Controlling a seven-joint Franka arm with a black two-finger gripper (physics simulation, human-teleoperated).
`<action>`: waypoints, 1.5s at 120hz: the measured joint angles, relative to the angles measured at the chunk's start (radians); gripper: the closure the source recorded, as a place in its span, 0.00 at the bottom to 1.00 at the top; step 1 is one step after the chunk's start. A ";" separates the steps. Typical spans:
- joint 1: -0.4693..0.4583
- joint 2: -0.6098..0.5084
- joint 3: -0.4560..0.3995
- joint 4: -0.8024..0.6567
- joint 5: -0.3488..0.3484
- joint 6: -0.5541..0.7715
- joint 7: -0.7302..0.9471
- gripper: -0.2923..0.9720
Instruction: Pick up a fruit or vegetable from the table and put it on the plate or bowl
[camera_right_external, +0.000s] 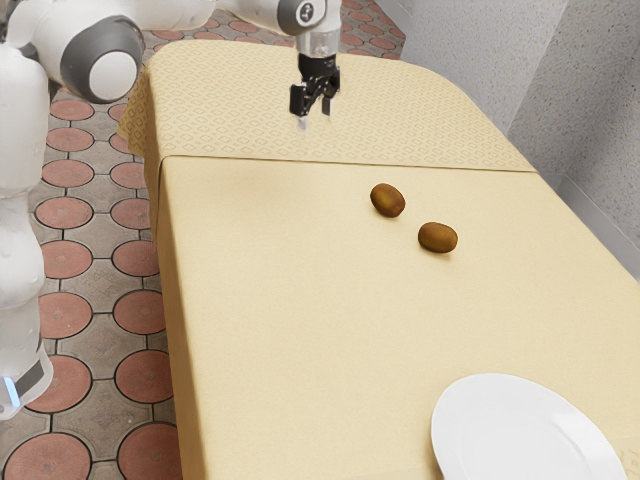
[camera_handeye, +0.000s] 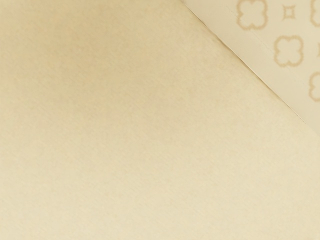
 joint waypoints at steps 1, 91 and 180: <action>0.006 0.016 -0.009 0.017 -0.001 0.000 0.002 0.23; 0.024 0.288 -0.261 0.204 -0.056 0.135 0.086 0.23; 0.066 0.364 -0.298 0.236 -0.055 0.193 0.116 0.23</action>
